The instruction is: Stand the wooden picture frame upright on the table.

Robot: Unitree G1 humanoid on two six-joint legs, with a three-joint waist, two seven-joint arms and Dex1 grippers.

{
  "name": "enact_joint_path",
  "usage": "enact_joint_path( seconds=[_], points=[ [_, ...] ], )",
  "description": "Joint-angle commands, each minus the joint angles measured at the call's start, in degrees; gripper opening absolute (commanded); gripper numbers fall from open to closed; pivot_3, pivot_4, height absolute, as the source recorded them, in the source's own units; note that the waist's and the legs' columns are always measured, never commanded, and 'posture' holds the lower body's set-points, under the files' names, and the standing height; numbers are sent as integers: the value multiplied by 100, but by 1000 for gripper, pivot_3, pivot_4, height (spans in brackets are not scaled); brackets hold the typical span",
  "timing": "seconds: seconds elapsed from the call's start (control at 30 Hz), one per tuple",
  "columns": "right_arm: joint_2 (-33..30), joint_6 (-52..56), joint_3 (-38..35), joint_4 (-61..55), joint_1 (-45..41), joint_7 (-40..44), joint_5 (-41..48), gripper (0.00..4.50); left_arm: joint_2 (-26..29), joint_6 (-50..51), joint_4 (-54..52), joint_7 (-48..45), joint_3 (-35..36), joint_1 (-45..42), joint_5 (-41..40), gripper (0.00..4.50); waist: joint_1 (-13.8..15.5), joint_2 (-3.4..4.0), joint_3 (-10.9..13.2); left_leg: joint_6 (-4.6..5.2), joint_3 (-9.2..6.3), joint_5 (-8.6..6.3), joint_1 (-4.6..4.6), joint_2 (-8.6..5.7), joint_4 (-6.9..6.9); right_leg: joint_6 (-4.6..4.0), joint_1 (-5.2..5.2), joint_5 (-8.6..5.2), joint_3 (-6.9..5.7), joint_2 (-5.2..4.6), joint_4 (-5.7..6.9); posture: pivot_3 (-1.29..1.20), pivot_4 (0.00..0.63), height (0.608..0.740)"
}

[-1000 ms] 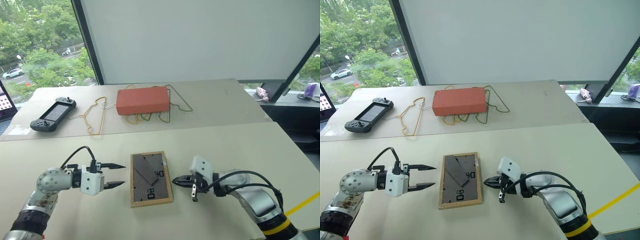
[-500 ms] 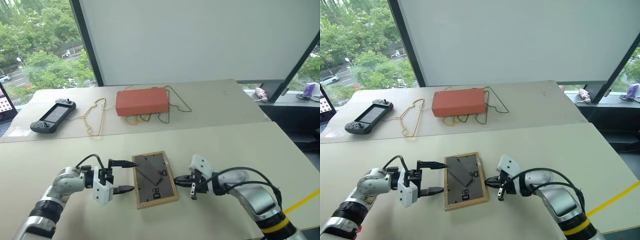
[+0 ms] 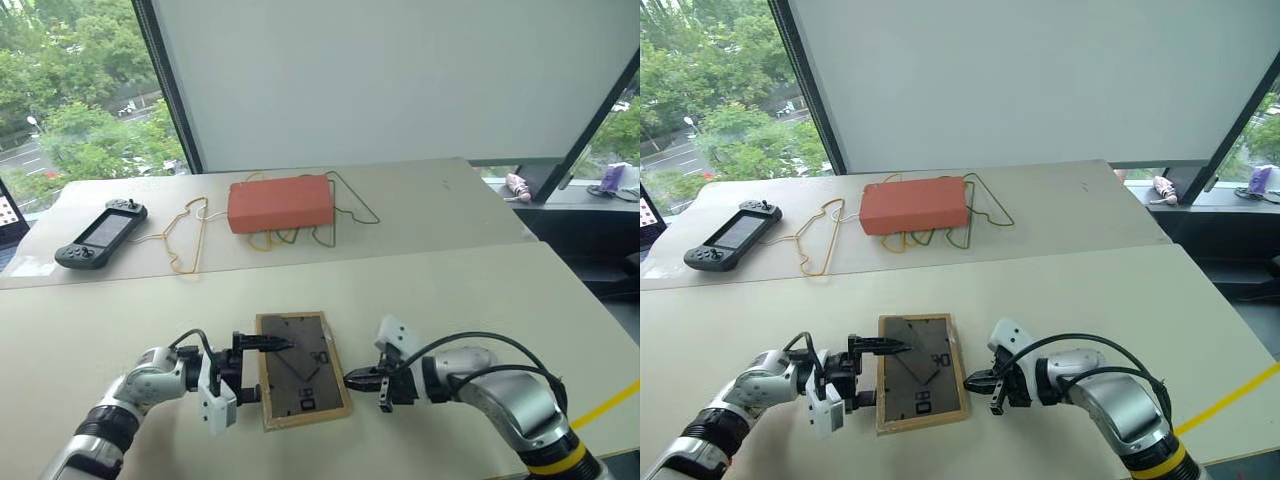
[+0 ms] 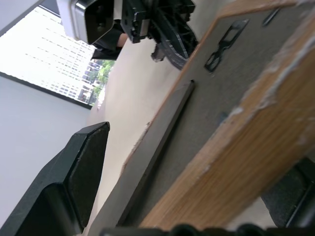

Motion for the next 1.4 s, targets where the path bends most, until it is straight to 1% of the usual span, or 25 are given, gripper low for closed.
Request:
enact_joint_path(
  seconds=[0.03, 0.2, 0.4, 0.53, 0.63, 0.67, 0.73, 0.93, 1.0, 1.4],
  points=[
    [-295, 11, 15, 112, 334, -32, -99, 0, 332, -41, 10, 281, 163, 44, -29, 4462, 34, 0, 0, 0, -1, 0, 1, 0, 0, 1, 2, 0, 0, 0, 0, 0, 150, 740],
    [-370, -464, 59, -58, 633, -39, -164, 0, 793, -46, 601, 440, 223, 106, 117, 4462, 56, -1, -2, 0, -1, 0, 1, 0, 0, 3, 3, -1, -4, -1, -2, 0, 150, 740],
    [-280, -582, 180, -48, 547, -91, -148, 0, 1337, -265, 674, 527, -29, 456, 45, 4462, -6, 1, -4, 1, -2, -1, 5, 2, -3, 3, 4, -2, -10, -1, 4, 0, 150, 740],
    [-232, -603, 301, -50, 381, -71, -175, 0, 1598, -357, 432, 658, -139, 616, -129, 4462, -32, 0, -6, 2, 0, -1, 11, 5, -6, 3, 3, -2, -12, 0, 9, 0, 150, 740],
    [-80, -591, 489, -65, 214, -106, -211, 0, 1726, -437, 166, 749, -269, 665, -339, 4462, -45, -1, -6, 1, 0, -1, 11, 7, -7, 3, 3, -2, -13, 0, 12, 0, 150, 740],
    [-1, -579, 546, -70, 165, -113, -197, 0, 1721, -456, 92, 781, -292, 669, -350, 4462, -47, -1, -6, 0, 0, 0, 11, 7, -7, 3, 2, -2, -13, -1, 12, 0, 150, 740],
    [127, -584, 630, -45, 95, -147, -221, 0, 1637, -579, 57, 790, -288, 635, -117, 4462, -51, -1, -6, 0, -1, 0, 10, 8, -7, 3, 0, -2, -15, 0, 16, 0, 150, 740],
    [416, -398, 736, -88, -37, -237, -132, 0, 1237, -359, 72, 806, -383, 360, 135, 4462, -40, 0, -6, -2, -2, 1, 8, 7, -7, 2, -1, -1, -17, 0, 16, 0, 150, 740],
    [447, -350, 767, -97, -51, -280, -171, 0, 1179, -364, 22, 846, -439, 312, 100, 4462, -20, 0, -6, -5, -2, 3, 8, 7, -6, 1, 1, -1, -17, 0, 14, 0, 150, 740],
    [298, -241, 579, -113, 32, -323, -126, 0, 1279, -363, -290, 933, -816, 269, -182, 4462, -1, 0, -6, -4, -3, 2, 2, 7, -6, 2, -3, -1, -18, -1, 8, 0, 150, 740]
  ],
)
